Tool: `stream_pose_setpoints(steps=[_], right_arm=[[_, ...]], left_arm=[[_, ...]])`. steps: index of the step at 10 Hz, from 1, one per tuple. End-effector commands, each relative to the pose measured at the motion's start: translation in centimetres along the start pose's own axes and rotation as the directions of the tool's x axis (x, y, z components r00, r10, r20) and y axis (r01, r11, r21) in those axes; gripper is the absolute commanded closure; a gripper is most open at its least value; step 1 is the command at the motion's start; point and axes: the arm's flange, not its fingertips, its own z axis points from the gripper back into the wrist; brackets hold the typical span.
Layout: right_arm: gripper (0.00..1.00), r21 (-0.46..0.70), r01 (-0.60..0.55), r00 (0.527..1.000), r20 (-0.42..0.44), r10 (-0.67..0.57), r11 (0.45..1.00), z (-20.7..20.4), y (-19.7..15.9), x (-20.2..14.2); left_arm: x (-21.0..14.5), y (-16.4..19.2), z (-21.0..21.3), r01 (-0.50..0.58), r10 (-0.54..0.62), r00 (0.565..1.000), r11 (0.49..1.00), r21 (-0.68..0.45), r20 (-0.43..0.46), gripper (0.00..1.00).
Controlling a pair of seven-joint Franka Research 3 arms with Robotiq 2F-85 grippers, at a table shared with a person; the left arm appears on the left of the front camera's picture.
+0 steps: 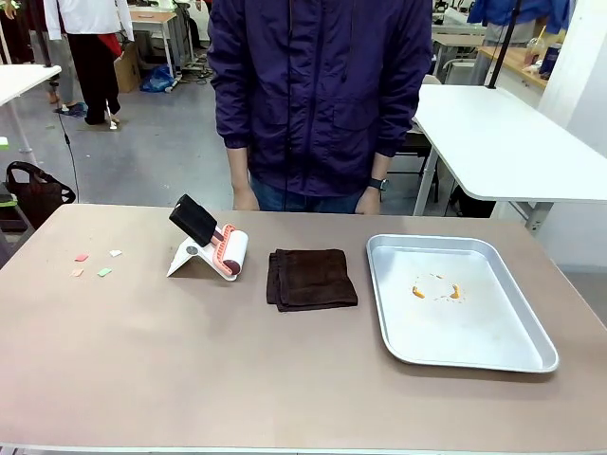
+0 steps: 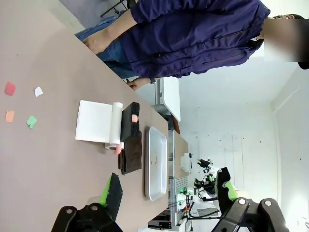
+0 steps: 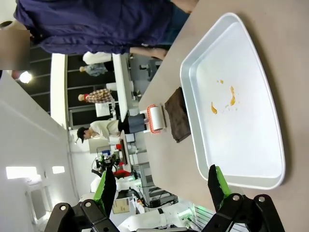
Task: Clean the surface of the table.
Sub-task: Hold the Lint Roller with your left hand and the towel with your right hand.
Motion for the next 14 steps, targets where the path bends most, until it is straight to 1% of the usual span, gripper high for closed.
stream_pose_setpoints(steps=[1,2,3,4,5,6,7,8,9,10,11,12,13,14], right_arm=[[0.0,0.027,-0.018,1.0,0.01,0.018,0.999,0.2,0.4,0.0],[0.0,0.027,-0.018,1.0,0.01,0.018,0.999,0.2,0.4,0.0],[0.0,0.001,-0.002,1.0,-0.001,0.002,1.0,0.1,0.1,-0.1],[0.0,-0.089,-0.038,0.998,0.041,0.041,0.995,-0.7,1.0,-0.8],[0.0,-0.192,-0.069,0.995,0.06,0.082,0.979,-2.0,2.9,-1.2],[0.0,-0.276,-0.108,0.99,0.059,0.129,0.955,-3.8,5.0,-1.6],[0.0,-0.322,-0.183,0.981,0.01,0.196,0.929,-6.2,7.2,-2.0],[0.0,-0.385,-0.246,0.967,-0.035,0.252,0.889,-9.0,9.3,-2.3],[0.0,-0.417,-0.317,0.948,-0.101,0.303,0.852,-12.3,11.2,-2.7],[0.0,-0.441,-0.399,0.917,-0.2,0.345,0.804,-16.8,12.8,-3.4],[0.0,-0.459,-0.476,0.878,-0.299,0.374,0.75,-21.4,13.6,-4.3],[0.0,-0.476,-0.54,0.839,-0.37,0.399,0.694,-25.9,13.8,-5.4],[0.0,-0.489,-0.595,0.802,-0.413,0.432,0.637,-29.7,13.7,-6.6],[0.0,-0.472,-0.632,0.771,-0.46,0.439,0.615,-33.4,13.2,-8.5]], left_arm=[[0.0,0.1,0.2,0.011,-0.011,1.0,1.0,-0.005,-0.015,0.0],[0.0,0.1,0.2,0.011,-0.011,1.0,1.0,-0.005,-0.015,0.0],[0.0,0.1,0.2,0.011,-0.011,1.0,1.0,-0.005,-0.015,0.0],[0.0,0.1,0.2,-0.003,0.003,1.0,1.0,-0.002,-0.002,0.0],[0.9,-0.6,-0.1,0.036,-0.03,0.998,0.993,0.116,-0.05,0.0],[1.8,-1.4,-0.9,0.054,-0.039,0.996,0.982,0.183,-0.086,0.0],[2.5,-2.2,-2.4,0.073,-0.045,0.99,0.975,0.212,-0.13,0.0],[3.0,-2.9,-4.0,0.114,-0.075,0.981,0.969,0.221,-0.176,0.0],[3.3,-3.5,-6.1,0.158,-0.106,0.97,0.959,0.236,-0.219,0.0],[3.3,-4.5,-8.9,0.203,-0.138,0.956,0.949,0.241,-0.26,0.0],[3.1,-4.9,-11.4,0.234,-0.165,0.947,0.942,0.239,-0.275,0.0],[2.2,-5.1,-14.2,0.274,-0.195,0.935,0.928,0.252,-0.298,0.0],[1.3,-5.1,-16.8,0.311,-0.209,0.911,0.913,0.262,-0.355,0.0],[0.7,-4.8,-19.3,0.333,-0.209,0.894,0.902,0.273,-0.397,0.0]])
